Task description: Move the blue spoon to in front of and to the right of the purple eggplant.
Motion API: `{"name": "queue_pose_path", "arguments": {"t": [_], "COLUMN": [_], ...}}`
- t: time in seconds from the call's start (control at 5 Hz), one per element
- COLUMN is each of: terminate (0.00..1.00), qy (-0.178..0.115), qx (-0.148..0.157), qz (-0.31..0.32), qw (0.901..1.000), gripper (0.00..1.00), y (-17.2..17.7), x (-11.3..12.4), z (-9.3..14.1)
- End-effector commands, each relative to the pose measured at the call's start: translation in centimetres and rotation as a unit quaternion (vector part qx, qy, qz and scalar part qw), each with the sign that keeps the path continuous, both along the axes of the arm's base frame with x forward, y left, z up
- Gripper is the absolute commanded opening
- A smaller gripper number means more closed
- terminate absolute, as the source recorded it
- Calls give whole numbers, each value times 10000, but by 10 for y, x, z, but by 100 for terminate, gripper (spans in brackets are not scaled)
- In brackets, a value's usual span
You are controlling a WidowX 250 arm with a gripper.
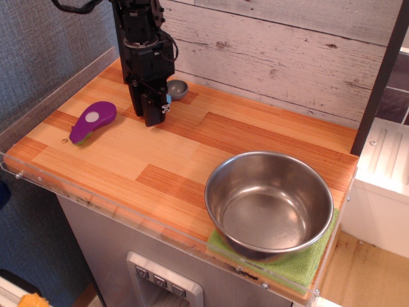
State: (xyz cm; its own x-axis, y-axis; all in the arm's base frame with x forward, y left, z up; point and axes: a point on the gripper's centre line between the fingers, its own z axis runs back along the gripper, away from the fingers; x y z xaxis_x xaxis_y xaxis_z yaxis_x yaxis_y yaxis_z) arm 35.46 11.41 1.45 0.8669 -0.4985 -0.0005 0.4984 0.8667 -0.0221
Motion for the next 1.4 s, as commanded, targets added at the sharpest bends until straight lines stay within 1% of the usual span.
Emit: {"name": "queue_pose_path", "arguments": {"t": [0.0, 0.2, 0.4, 0.6, 0.8, 1.0, 1.2], "terminate": [0, 0, 0, 0, 0, 0, 0], "qy": [-276, -481, -701, -791, -823, -799, -780], "qx": [44, 80, 175, 341, 365, 135, 80], "qz": [83, 81, 45, 625, 1353, 1477, 1422], "qw": [9996, 9988, 9974, 9943, 9867, 9857, 9867], "gripper": [100, 100, 100, 100, 100, 100, 100], "y": [10, 13, 14, -1, -26, -43, -51], "x": [15, 11, 4, -22, -46, -57, -62], "z": [22, 38, 65, 102, 114, 112, 111]}}
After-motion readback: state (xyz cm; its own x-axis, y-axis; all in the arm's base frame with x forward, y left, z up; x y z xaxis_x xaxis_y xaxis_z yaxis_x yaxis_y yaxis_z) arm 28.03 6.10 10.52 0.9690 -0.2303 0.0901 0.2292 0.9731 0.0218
